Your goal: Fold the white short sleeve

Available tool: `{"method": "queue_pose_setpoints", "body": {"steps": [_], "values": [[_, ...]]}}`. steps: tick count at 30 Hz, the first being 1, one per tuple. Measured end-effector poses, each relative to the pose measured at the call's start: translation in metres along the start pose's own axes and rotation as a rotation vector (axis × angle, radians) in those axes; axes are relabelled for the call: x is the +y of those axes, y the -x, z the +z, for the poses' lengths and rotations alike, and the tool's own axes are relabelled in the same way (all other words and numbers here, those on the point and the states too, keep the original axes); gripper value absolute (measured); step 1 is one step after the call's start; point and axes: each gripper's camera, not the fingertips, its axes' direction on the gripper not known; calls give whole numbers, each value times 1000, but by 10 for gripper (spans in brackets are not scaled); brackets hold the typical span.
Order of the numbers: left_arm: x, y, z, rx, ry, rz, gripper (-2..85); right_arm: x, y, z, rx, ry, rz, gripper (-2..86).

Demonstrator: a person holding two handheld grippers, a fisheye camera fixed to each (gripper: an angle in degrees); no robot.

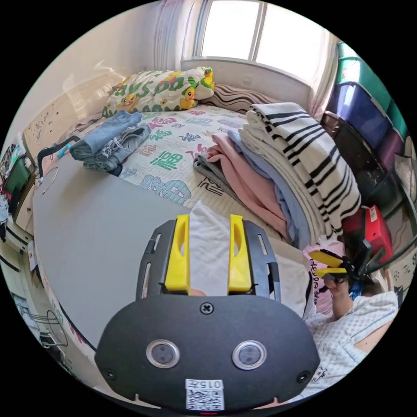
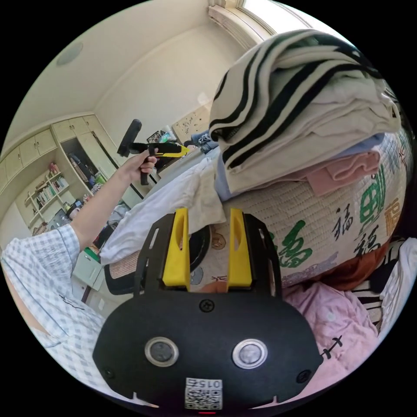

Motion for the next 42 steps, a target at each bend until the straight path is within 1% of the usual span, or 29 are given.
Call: {"method": "queue_pose_setpoints", "body": {"steps": [3,5,7,9,10,12,14,18,22,25,27,28,31,33,34,36,38,40,42], "values": [[-30,8,39,56,74,-64,146,-5,-12,5,-9,11,48,139],[-41,12,56,2,109,-100,144,-10,-19,12,-39,51,57,137],[-49,14,71,-12,151,-107,135,-14,-24,19,-68,84,59,131],[-53,10,85,-45,206,-67,113,-16,-28,20,-69,89,55,110],[-54,8,87,-68,217,-48,104,-17,-30,20,-87,94,42,78],[-53,1,88,-147,235,26,65,-16,-38,21,-192,110,35,46],[-53,0,87,-107,250,52,28,-13,-46,14,-225,71,42,23],[-53,1,69,-81,179,75,11,-8,-48,-6,-195,19,9,10],[-57,3,36,-11,69,66,7,-3,-40,-36,-94,-53,-76,5],[-56,10,0,106,-68,39,5,2,-35,-66,-26,-133,-123,5],[-45,16,-30,211,-172,35,5,7,-31,-86,-34,-174,-156,4],[-41,17,-37,232,-192,40,5,12,-25,-99,-50,-198,-190,4],[-9,31,-71,279,-261,55,4,24,-1,-119,-106,-205,-302,4],[32,58,-101,320,-312,19,3,31,17,-120,-192,-181,-376,5],[43,67,-109,328,-324,5,3,36,31,-114,-266,-161,-426,5],[97,107,-141,318,-375,-65,0,45,55,-96,-370,-125,-498,5],[140,138,-160,293,-393,-133,-2,62,90,-54,-503,-35,-571,5],[183,167,-170,252,-387,-200,-3,80,114,-15,-556,36,-609,5],[232,204,-160,169,-297,-320,-4,102,135,29,-574,152,-646,5]]}}
